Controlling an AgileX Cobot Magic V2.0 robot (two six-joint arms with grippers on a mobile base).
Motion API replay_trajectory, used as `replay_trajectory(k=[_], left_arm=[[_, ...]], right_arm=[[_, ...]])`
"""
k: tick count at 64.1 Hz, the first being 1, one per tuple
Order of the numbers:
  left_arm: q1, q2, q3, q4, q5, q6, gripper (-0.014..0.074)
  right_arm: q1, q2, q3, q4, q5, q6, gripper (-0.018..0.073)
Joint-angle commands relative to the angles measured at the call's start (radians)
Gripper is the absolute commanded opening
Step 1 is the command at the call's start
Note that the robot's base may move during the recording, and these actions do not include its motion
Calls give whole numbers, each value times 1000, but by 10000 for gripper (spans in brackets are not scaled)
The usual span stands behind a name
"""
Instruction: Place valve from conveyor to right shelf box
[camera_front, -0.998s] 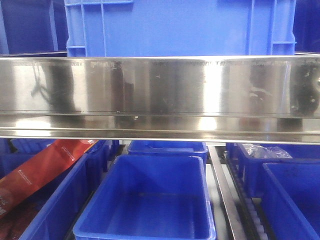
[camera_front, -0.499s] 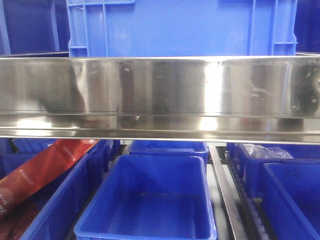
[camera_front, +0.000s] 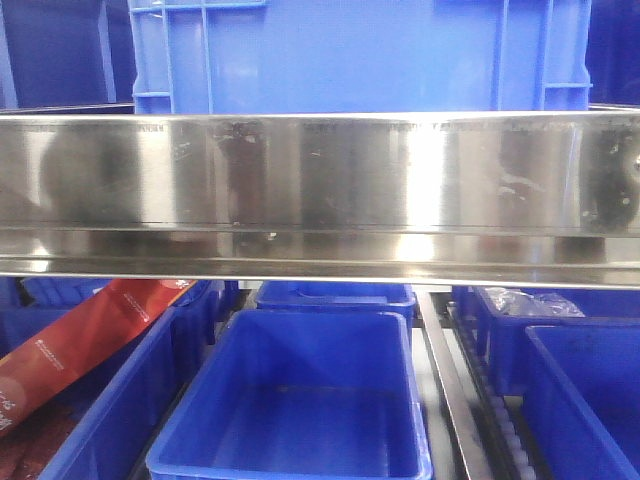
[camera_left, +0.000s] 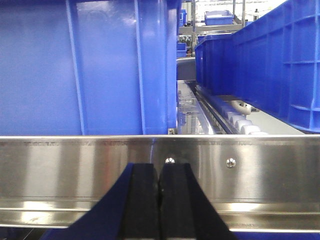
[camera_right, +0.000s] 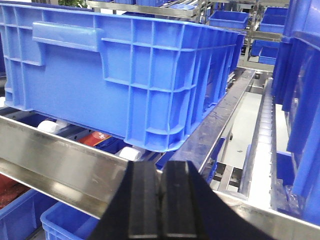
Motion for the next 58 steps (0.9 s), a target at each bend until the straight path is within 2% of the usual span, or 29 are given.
replay_trajectory(k=[1, 52, 58], left_arm=[[3, -7, -1, 3, -23, -8, -111], [3, -7, -1, 3, -23, -8, -111], [3, -7, -1, 3, -23, -8, -111]], right_arm=[[-1, -5, 2, -8, -22, -4, -162], [-1, -5, 2, -8, -24, -4, -162], [-38, -5, 6, -14, -59, -4, -162]])
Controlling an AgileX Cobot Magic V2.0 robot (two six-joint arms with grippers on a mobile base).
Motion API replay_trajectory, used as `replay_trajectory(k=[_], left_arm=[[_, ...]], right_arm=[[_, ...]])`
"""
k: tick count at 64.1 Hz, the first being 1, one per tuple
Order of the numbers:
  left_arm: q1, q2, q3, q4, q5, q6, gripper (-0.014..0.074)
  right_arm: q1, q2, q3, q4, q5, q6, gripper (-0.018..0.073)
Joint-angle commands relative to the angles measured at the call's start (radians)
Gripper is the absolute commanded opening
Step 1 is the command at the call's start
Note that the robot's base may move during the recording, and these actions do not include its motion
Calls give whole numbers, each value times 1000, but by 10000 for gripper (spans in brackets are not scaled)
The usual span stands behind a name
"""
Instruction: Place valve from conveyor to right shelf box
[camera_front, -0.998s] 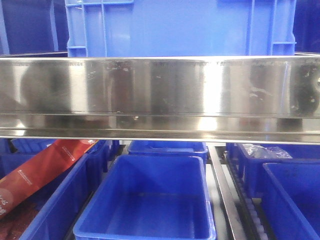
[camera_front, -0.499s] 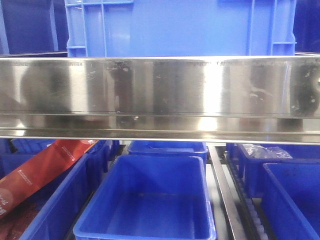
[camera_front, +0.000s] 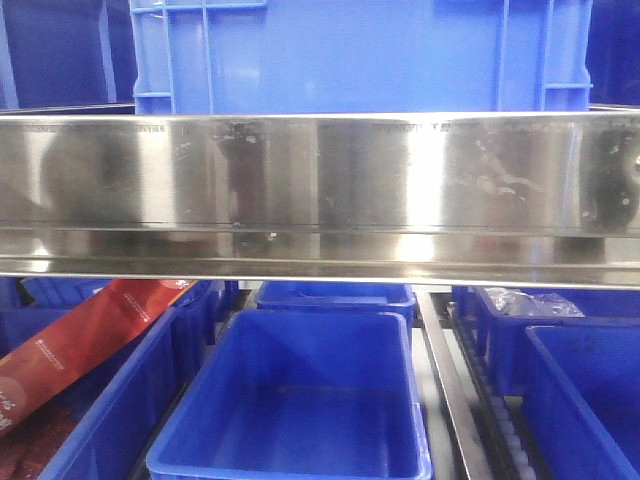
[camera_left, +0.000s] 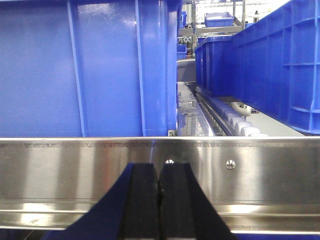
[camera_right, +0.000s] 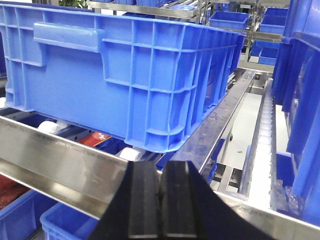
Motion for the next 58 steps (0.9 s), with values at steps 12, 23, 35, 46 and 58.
replay_trajectory(k=[12, 23, 35, 46, 58], left_arm=[[3, -5, -1, 3, -17, -8, -111], [3, -5, -1, 3, -17, -8, -111], [3, -5, -1, 3, -17, -8, -111], [3, -5, -1, 3, -17, -8, -111], [3, -5, -1, 3, -17, -8, -111]], right_arm=[[-237, -5, 73, -15, -172, -4, -162], [-379, -48, 196, -15, -267, 16, -162], [-394, -99, 334, -15, -378, 21, -162], [-394, -99, 377, -15, -428, 22, -162], [-394, -99, 377, -15, -412, 22, -162]])
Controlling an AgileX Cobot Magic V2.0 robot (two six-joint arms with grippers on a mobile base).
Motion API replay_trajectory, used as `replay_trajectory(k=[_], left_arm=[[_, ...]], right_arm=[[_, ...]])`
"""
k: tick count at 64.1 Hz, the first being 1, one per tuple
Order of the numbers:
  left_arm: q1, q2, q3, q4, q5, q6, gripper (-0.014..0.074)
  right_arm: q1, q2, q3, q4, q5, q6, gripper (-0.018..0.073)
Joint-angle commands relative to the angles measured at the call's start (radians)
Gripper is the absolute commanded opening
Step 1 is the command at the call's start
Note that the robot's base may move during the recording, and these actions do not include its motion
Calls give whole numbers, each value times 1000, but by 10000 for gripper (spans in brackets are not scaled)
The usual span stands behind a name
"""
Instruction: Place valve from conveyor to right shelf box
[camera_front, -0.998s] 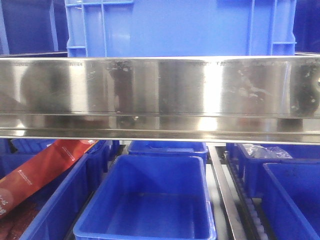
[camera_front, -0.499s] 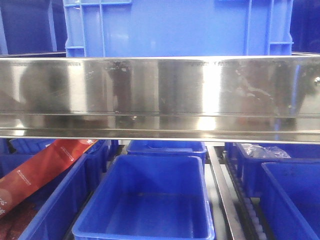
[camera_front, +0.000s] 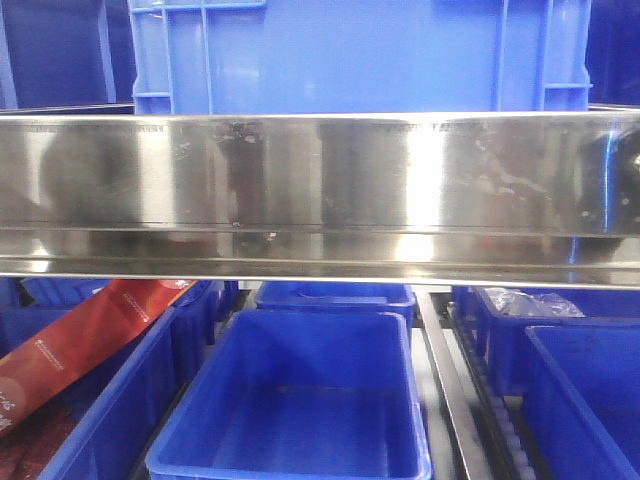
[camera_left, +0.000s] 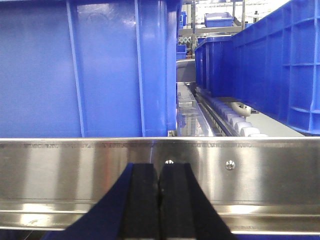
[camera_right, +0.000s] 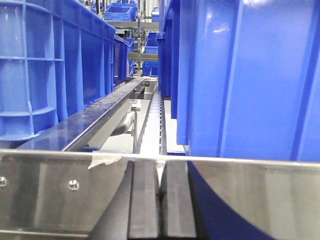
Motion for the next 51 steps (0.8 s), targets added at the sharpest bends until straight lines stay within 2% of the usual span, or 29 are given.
replay_trajectory(k=[1, 51], left_arm=[[3, -5, -1, 3, -17, -8, -111], [3, -5, -1, 3, -17, -8, -111]], right_arm=[[-7, -3, 2, -7, -15, 1, -162], [-7, -3, 2, -7, -17, 1, -162]])
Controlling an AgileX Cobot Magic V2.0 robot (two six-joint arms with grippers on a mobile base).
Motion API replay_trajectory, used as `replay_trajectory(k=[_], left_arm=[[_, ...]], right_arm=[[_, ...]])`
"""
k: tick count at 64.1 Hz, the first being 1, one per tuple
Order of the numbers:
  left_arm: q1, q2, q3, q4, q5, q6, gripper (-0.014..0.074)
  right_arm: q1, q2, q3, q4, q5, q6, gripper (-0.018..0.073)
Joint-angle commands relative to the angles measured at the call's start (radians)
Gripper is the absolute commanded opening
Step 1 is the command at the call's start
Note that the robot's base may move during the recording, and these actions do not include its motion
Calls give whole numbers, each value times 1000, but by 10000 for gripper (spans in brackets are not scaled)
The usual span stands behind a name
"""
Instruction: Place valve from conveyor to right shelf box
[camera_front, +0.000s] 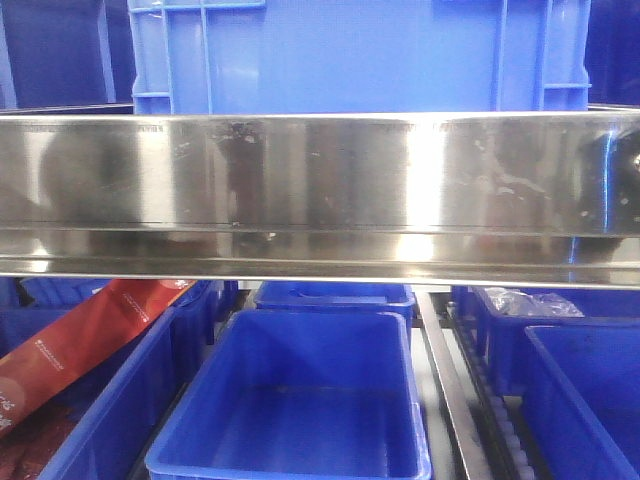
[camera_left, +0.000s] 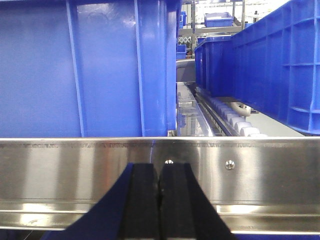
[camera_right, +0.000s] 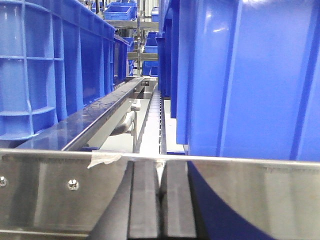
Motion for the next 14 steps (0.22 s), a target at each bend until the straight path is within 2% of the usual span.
replay_trajectory(k=[1, 14], left_arm=[[3, -5, -1, 3, -17, -6, -111], [3, -5, -1, 3, -17, -6, -111]], right_arm=[[-4, -3, 2, -7, -17, 1, -162], [-4, -3, 2, -7, -17, 1, -162]])
